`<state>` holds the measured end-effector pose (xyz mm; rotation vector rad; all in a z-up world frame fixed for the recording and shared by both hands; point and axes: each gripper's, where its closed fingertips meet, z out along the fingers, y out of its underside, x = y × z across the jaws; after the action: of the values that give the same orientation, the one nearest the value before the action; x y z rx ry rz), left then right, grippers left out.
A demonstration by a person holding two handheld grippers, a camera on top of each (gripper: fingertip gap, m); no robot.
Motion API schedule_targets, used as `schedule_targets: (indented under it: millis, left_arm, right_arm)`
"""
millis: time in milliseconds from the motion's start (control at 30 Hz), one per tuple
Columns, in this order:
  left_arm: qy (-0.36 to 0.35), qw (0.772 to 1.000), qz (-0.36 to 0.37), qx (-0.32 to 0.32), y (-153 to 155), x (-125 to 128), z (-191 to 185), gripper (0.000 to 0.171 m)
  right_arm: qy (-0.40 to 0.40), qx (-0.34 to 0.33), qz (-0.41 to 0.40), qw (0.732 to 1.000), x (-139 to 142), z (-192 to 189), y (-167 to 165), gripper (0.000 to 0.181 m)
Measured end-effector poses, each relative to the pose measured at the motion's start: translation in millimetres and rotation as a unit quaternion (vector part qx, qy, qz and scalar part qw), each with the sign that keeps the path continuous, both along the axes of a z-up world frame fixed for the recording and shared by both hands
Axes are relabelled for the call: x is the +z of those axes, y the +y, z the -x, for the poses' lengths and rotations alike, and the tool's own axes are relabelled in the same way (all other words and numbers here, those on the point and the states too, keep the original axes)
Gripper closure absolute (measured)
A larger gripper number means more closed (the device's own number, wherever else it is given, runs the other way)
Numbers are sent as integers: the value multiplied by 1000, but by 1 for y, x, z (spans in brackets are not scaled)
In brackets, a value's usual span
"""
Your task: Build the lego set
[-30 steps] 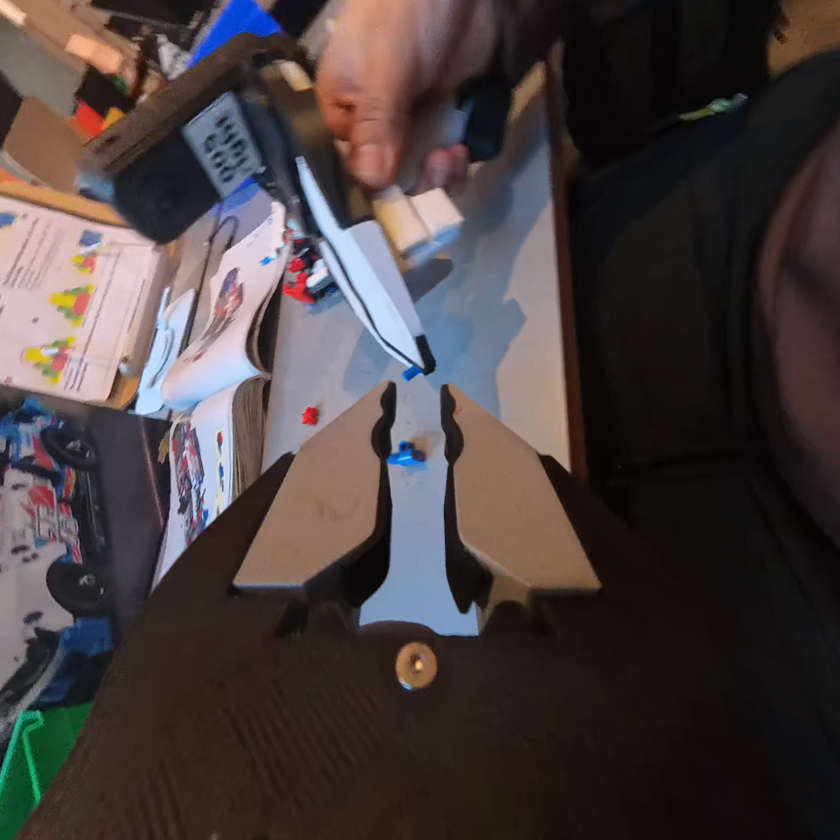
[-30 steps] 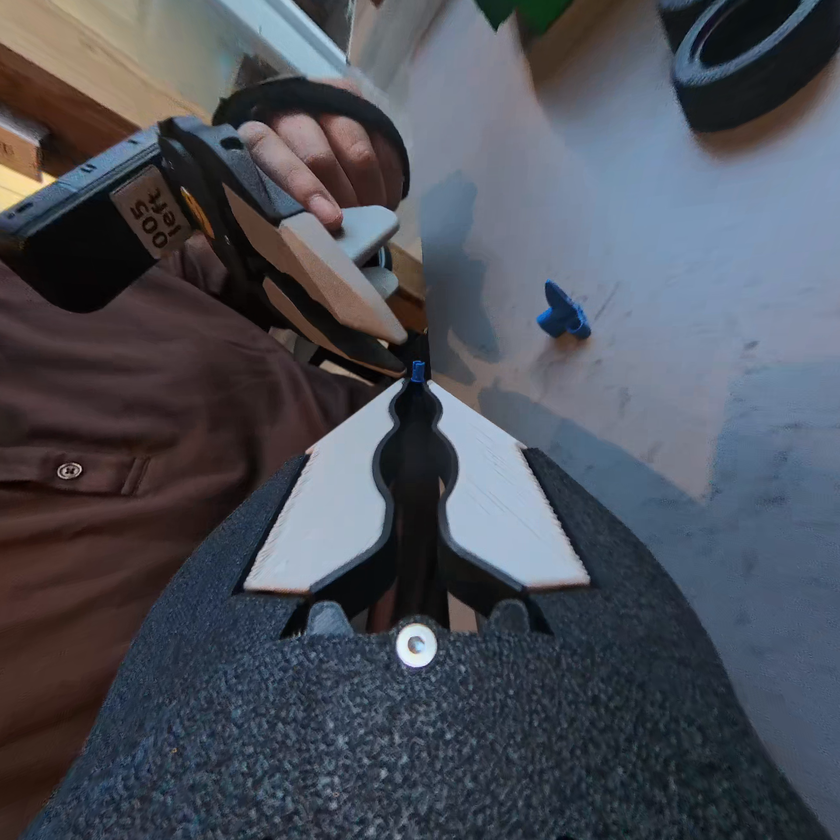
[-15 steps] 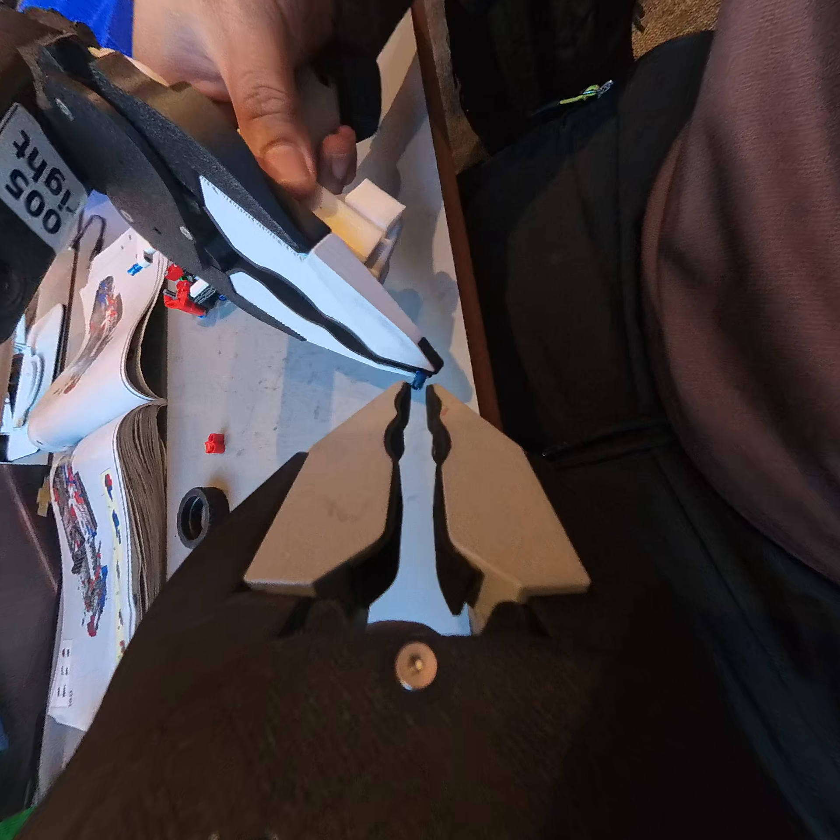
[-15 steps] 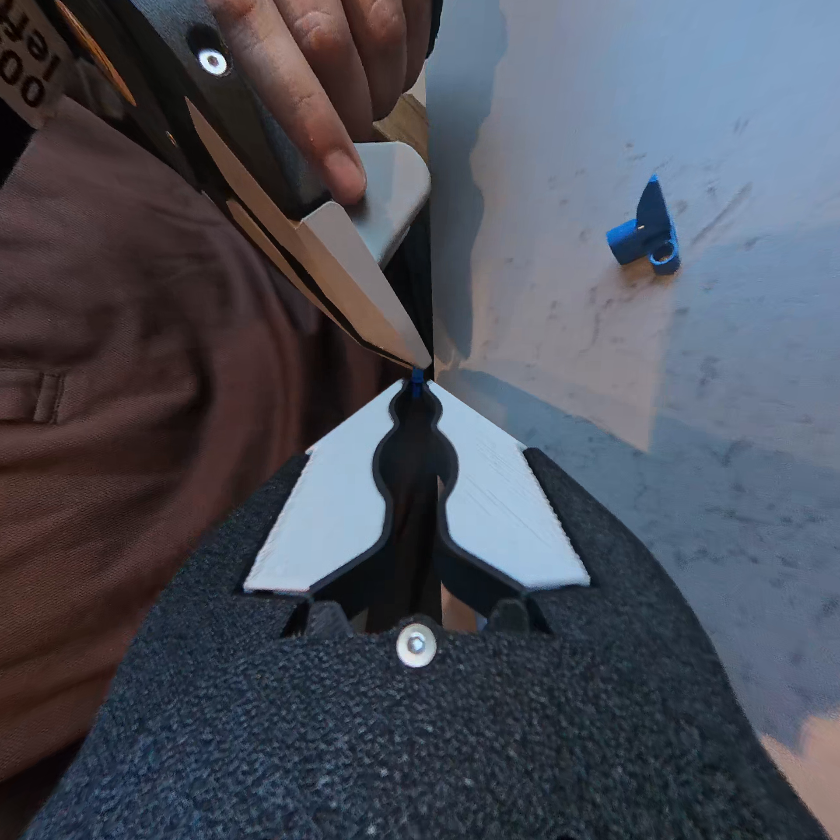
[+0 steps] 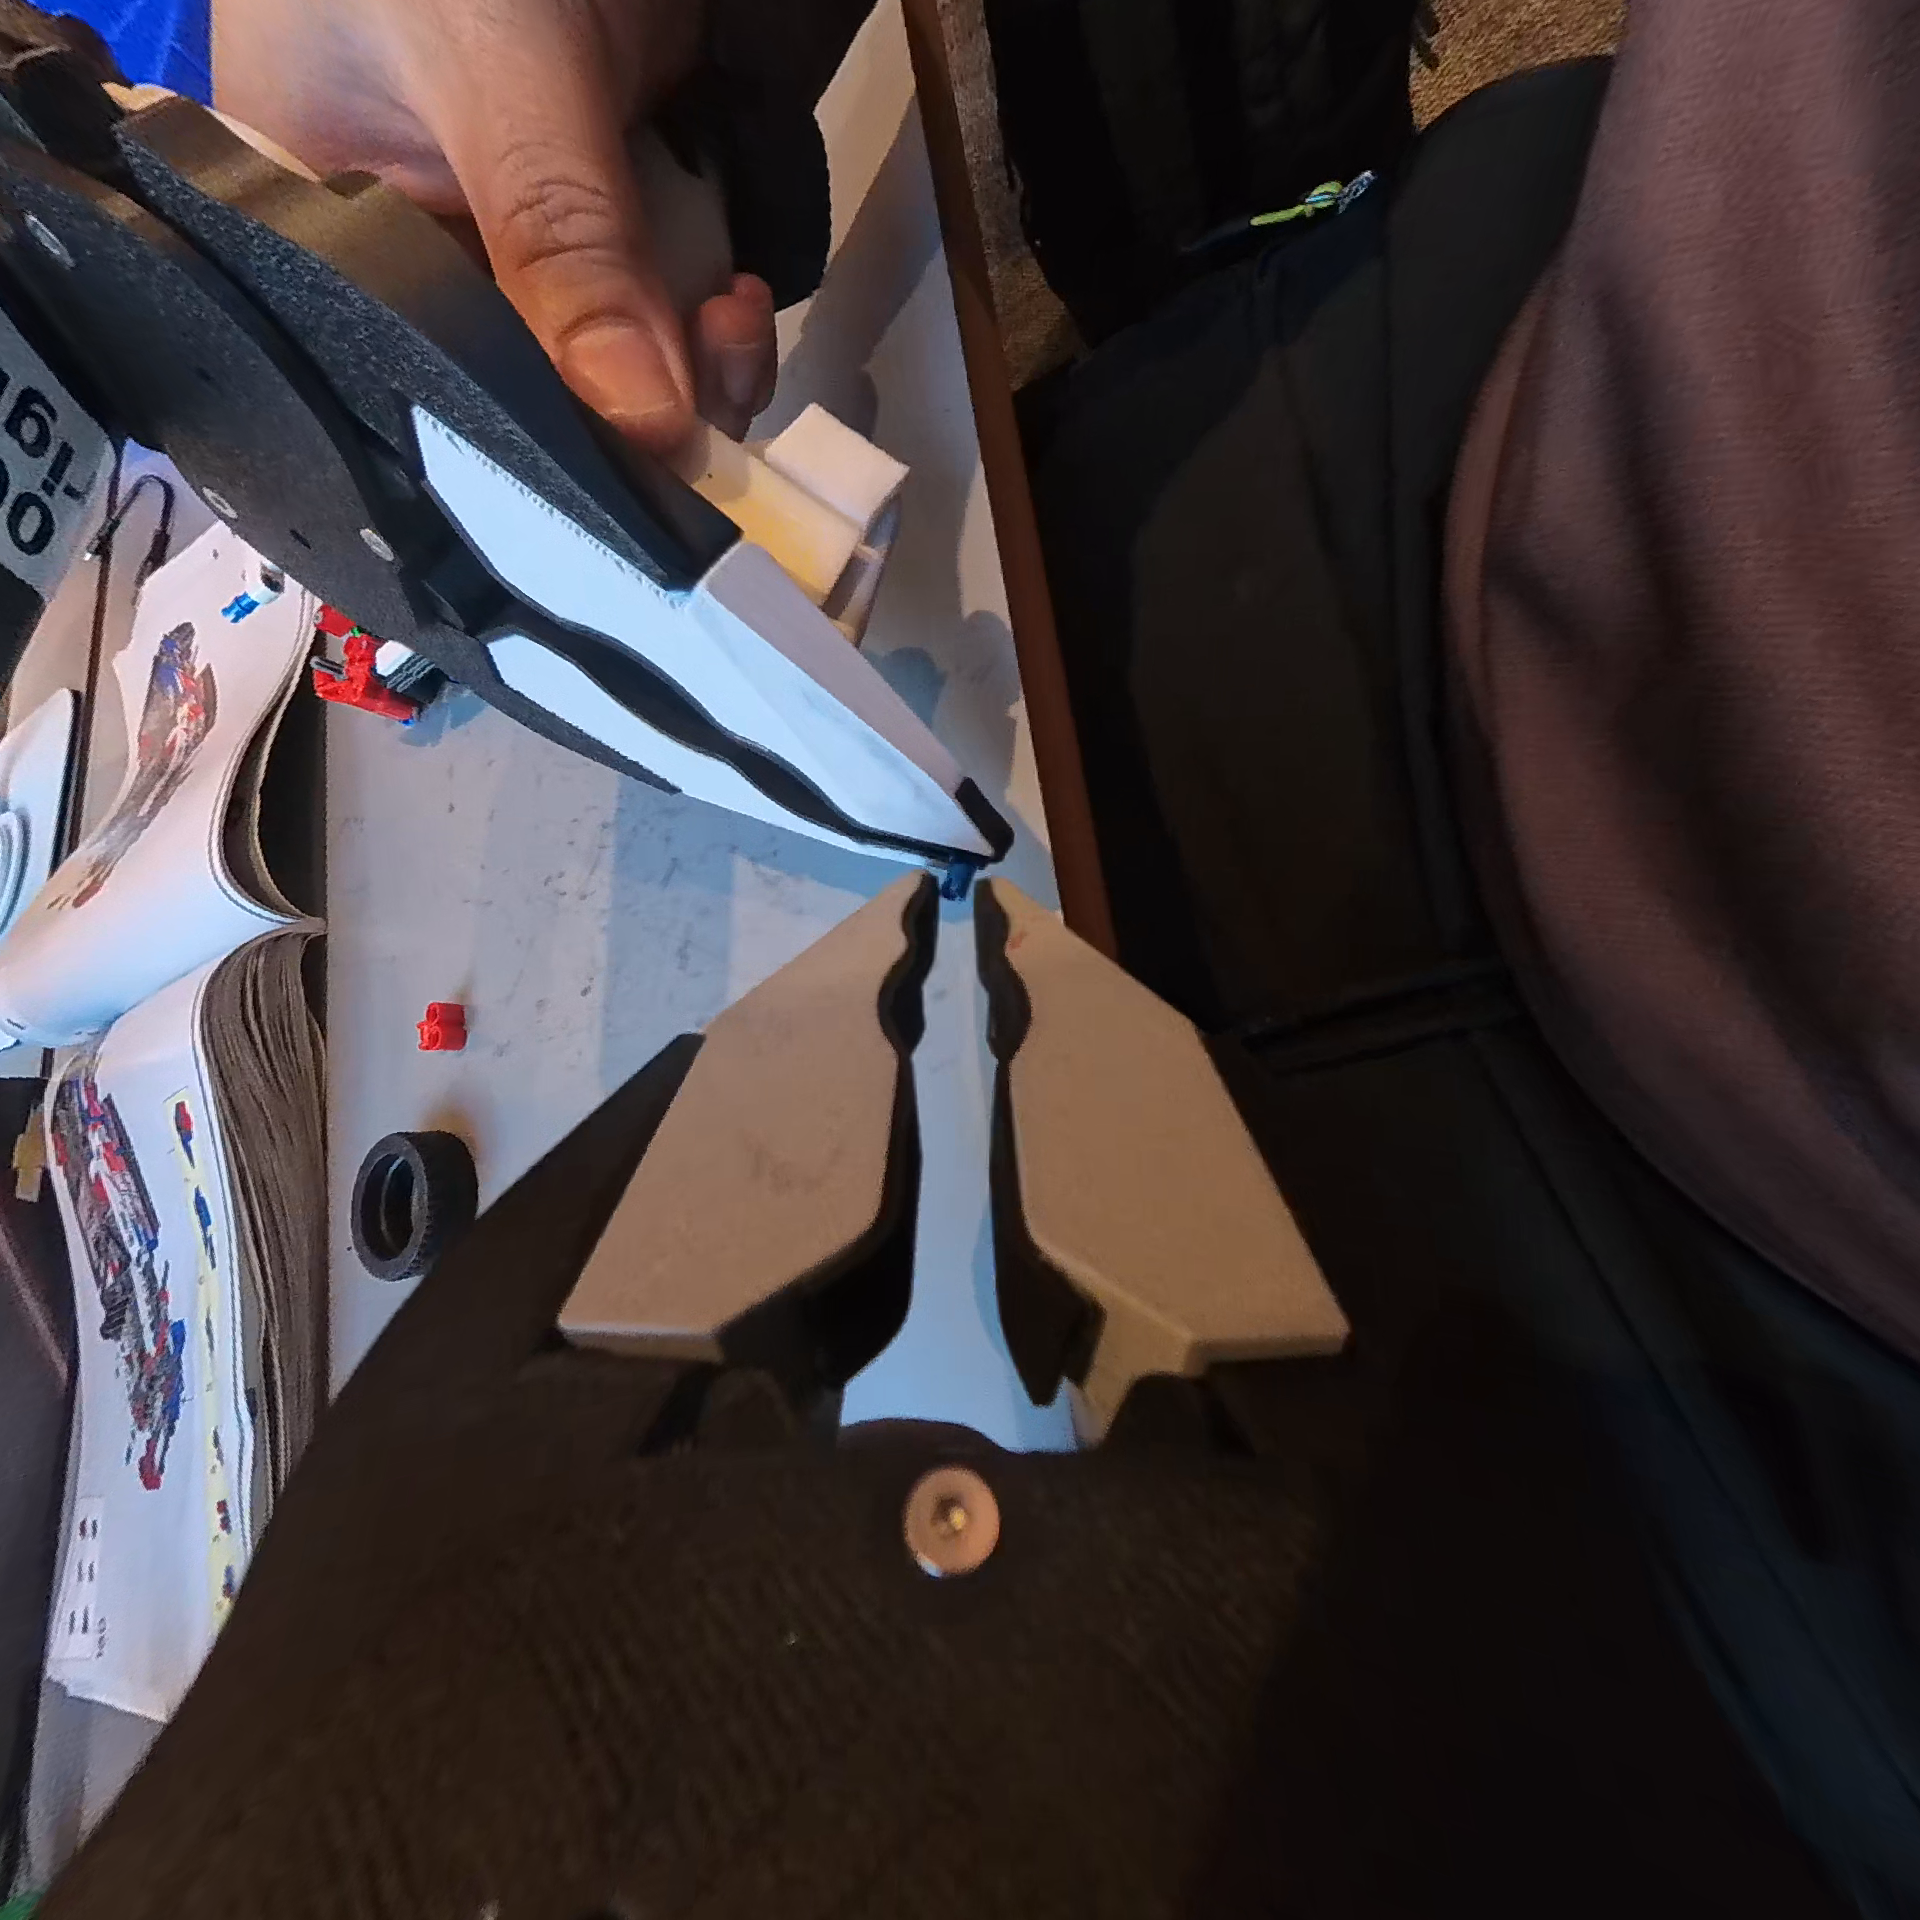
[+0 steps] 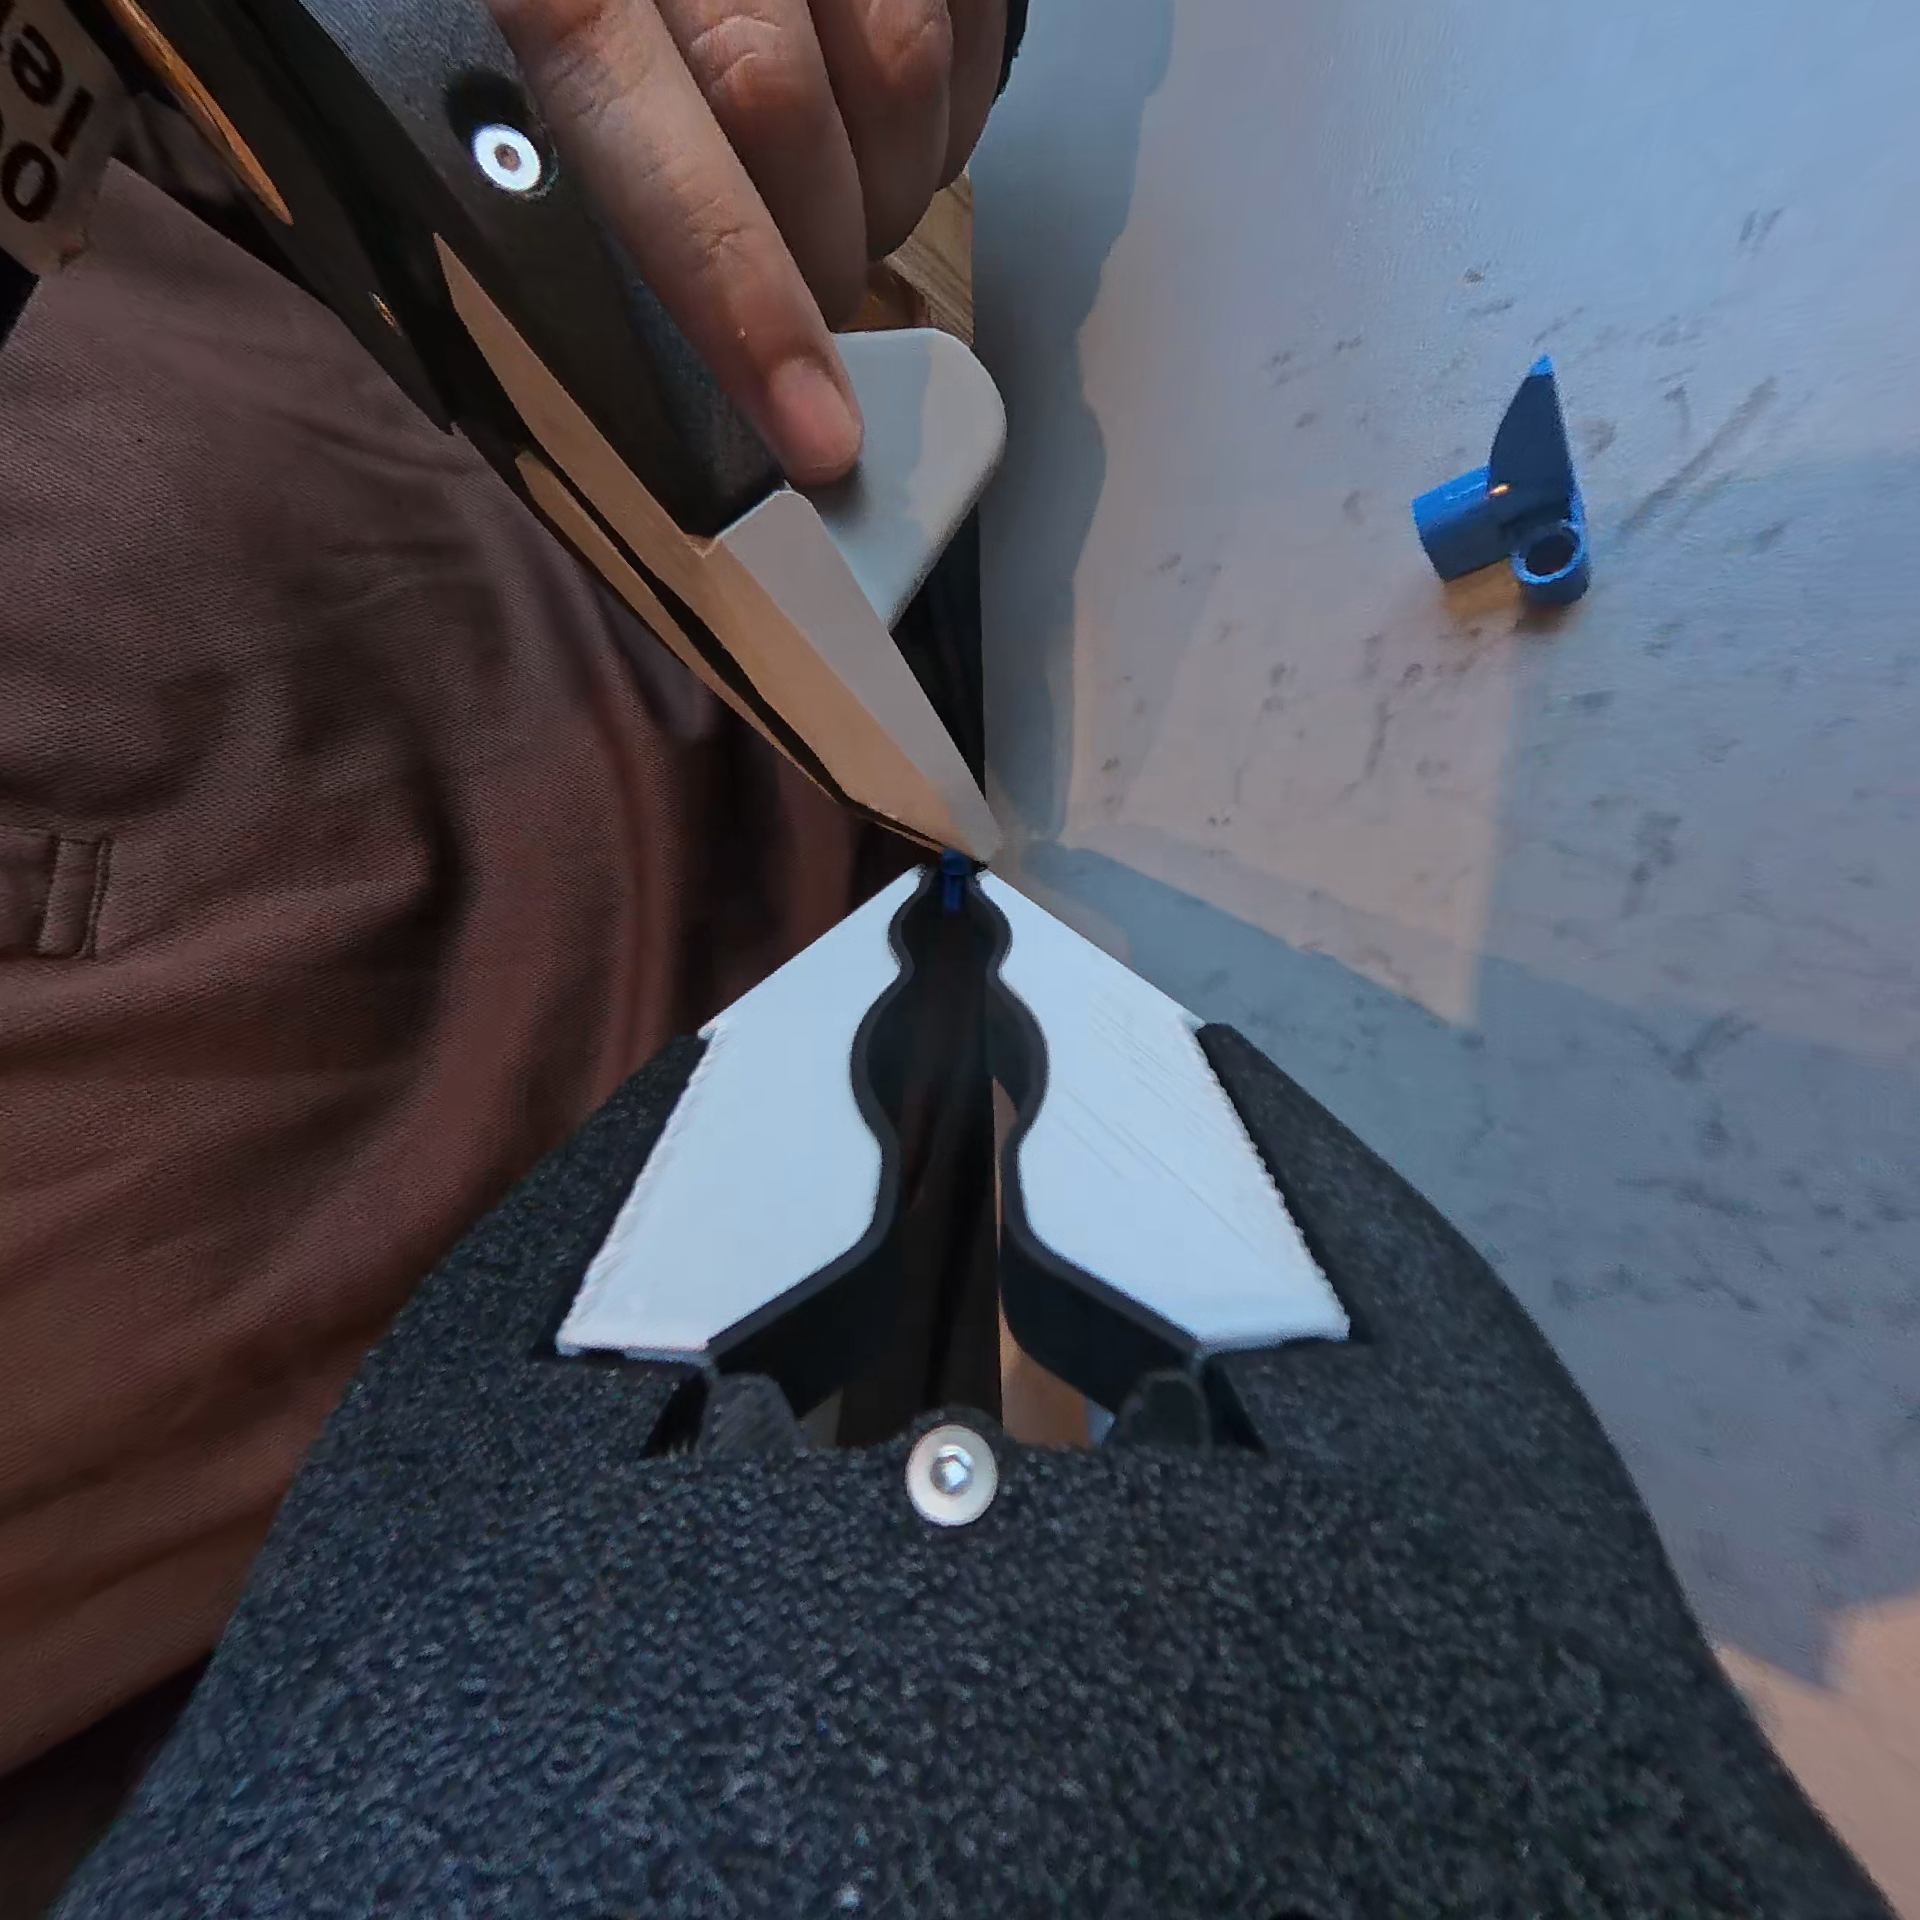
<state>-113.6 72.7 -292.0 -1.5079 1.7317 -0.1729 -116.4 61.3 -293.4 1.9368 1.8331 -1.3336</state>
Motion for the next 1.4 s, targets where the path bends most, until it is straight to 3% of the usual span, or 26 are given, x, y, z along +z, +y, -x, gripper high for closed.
schedule_targets:
  millis: [233,633,900,1400]
  left_arm:
    - [-23,999,12,29,8,4,3,169]
    - [-64,992,-45,101,35,20,9,169]
    - [-90,990,36,100,31,17,11,159]
    - [-69,994,25,79,24,12,8,168]
  right_arm:
    - [15,-23,-16,999,5,3,9,178]
    - [46,-75,-121,989,20,9,38,177]
    - [41,-47,-208,976,17,7,39,177]
    - [37,-14,-228,973,9,7,31,177]
